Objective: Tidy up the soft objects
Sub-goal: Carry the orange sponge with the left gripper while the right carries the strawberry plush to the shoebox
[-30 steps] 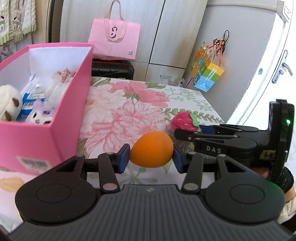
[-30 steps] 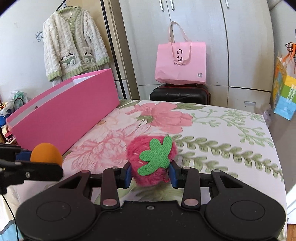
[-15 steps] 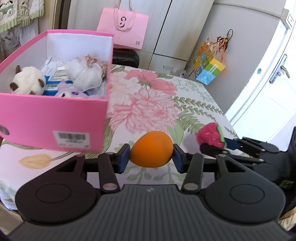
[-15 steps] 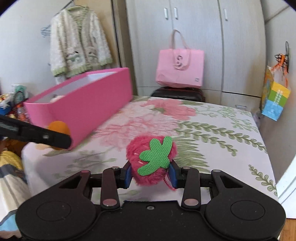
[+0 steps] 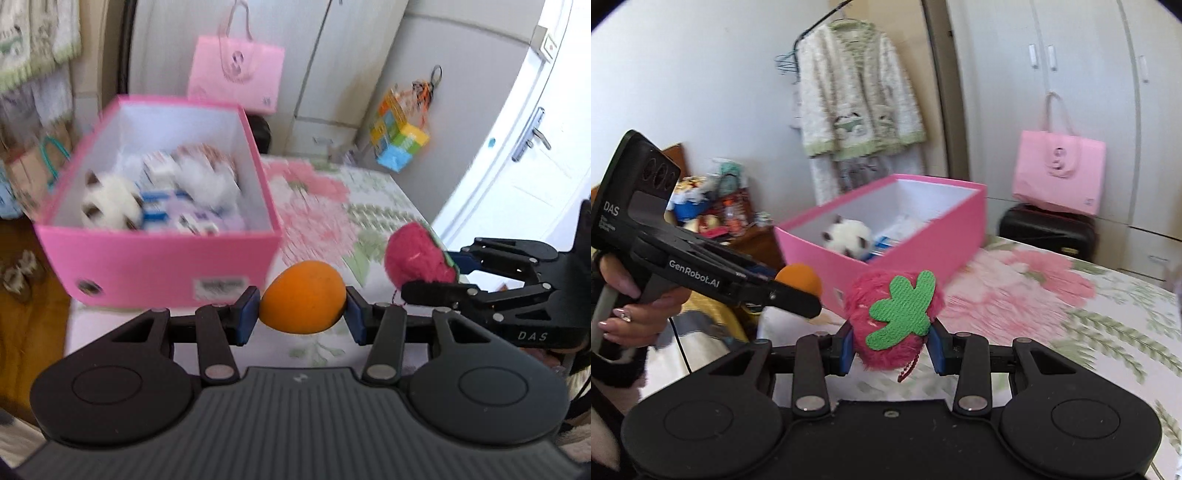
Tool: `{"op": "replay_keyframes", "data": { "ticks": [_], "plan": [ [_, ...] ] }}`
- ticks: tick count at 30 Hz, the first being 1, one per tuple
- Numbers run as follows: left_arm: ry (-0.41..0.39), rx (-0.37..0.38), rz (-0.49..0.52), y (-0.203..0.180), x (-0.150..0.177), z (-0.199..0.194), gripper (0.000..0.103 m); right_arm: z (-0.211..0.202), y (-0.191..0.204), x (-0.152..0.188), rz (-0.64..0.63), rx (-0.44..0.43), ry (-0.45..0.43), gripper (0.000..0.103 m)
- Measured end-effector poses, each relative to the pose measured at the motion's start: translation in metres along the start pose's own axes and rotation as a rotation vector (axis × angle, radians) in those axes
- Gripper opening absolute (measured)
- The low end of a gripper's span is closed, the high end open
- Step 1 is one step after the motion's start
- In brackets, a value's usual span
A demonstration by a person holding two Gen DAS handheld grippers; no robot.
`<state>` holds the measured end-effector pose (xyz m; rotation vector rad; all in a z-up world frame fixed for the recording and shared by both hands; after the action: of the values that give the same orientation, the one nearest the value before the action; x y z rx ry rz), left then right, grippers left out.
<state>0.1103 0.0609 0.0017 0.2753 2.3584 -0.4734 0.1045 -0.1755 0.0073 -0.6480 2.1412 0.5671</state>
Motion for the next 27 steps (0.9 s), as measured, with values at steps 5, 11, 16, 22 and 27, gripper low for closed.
{"op": "replay_keyframes", "data": {
  "ticks": [5, 11, 16, 22, 27],
  "plan": [
    [-0.061, -0.047, 0.028, 0.006, -0.019, -0.018, 0.048, 0.014, 0.007, -0.031, -0.016, -0.059, -0.010, 0.044],
    [-0.114, -0.057, 0.004, 0.025, -0.047, -0.018, 0.048, 0.042, 0.006, -0.068, -0.021, -0.102, -0.058, 0.044],
    [-0.153, -0.064, -0.027, 0.045, -0.077, -0.007, 0.048, 0.077, -0.007, -0.099, -0.017, -0.099, -0.085, 0.045],
    [-0.176, -0.119, -0.079, 0.072, -0.110, 0.012, 0.048, 0.120, -0.026, -0.134, 0.002, -0.122, -0.078, 0.045],
    [-0.139, -0.116, -0.160, 0.104, -0.130, 0.038, 0.048, 0.162, -0.040, -0.150, 0.030, -0.130, -0.016, 0.045]
  ]
}}
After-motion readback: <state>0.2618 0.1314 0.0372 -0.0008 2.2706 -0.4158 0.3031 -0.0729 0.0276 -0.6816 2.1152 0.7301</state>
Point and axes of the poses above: each gripper's, at about its wrist camera, not at the fingertips, and z roughly the way its jaws point, y to its left, x to its underside, the point moved 1 cm from there along z, roughly the way its jaws point, and after that the axes turned 4 degrees about y, right-handed, at the moved point
